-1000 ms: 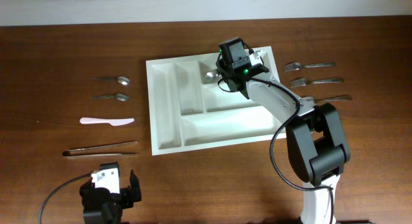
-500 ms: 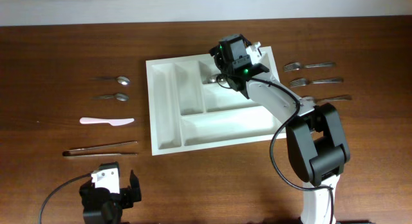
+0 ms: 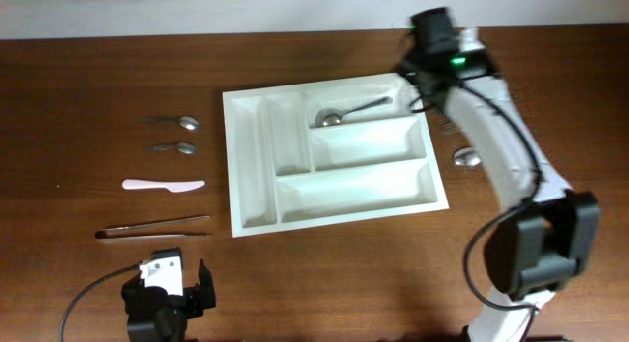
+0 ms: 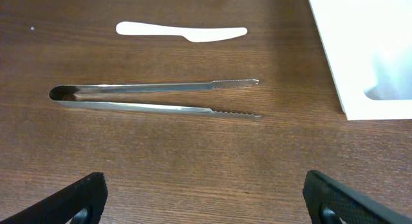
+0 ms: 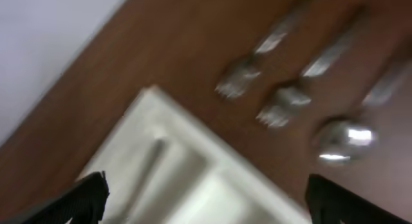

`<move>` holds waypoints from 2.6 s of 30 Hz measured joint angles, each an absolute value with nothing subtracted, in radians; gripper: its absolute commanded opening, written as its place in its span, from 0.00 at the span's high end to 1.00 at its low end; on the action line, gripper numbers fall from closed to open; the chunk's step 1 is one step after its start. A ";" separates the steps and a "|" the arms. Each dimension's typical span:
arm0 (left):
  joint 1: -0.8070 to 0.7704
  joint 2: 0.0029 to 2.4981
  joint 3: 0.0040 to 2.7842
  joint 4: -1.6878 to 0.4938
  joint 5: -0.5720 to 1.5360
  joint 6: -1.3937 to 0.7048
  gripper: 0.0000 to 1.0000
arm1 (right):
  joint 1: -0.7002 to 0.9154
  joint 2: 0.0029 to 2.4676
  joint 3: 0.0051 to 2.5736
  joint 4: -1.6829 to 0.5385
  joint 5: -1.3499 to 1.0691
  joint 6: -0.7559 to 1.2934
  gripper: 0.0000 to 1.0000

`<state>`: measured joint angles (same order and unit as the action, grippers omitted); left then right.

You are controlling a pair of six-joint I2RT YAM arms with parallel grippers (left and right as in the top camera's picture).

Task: Pack container
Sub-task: 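Move the right gripper back over the remaining right-side spoon, then lower the right gripper and grasp the second spoon's handle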

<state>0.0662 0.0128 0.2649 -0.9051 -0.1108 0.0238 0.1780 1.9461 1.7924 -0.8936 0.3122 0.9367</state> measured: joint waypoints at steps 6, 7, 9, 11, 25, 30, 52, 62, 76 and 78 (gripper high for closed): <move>0.066 0.013 0.265 -0.905 -0.111 0.024 0.01 | 0.070 1.925 1.791 -1.028 0.325 0.933 0.01; 0.066 0.013 0.265 -0.905 -0.111 0.024 0.01 | 0.060 1.925 1.787 -1.028 0.324 0.932 0.01; 0.066 0.013 0.265 -0.905 -0.111 0.024 0.01 | 0.041 1.925 1.777 -1.039 0.309 0.931 0.01; 0.066 0.013 0.265 -0.905 -0.111 0.024 0.01 | 0.023 1.925 1.776 -1.051 0.279 0.931 0.01; 0.066 0.013 0.265 -0.905 -0.111 0.024 0.01 | -0.128 1.943 1.776 -1.133 0.132 1.322 0.01; 0.066 0.013 0.265 -0.905 -0.111 0.024 0.01 | -0.134 1.965 1.776 -1.145 0.129 1.366 0.02; 0.066 0.013 0.265 -0.905 -0.111 0.024 0.01 | -0.175 2.161 1.770 -1.126 0.199 1.406 0.15; 0.066 0.013 0.265 -0.905 -0.111 0.024 0.01 | -0.247 2.169 1.770 -1.127 0.179 1.441 0.26; 0.066 0.013 0.265 -0.905 -0.111 0.024 0.01 | -0.258 2.257 1.746 -1.137 0.136 1.449 0.30; 0.066 0.013 0.265 -0.905 -0.111 0.024 0.01 | -0.258 2.257 1.746 -1.137 0.136 1.448 0.39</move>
<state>0.0662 0.0128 0.2649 -0.9051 -0.1108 0.0238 -0.2584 2.2574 1.7462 -1.1366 0.1360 1.4483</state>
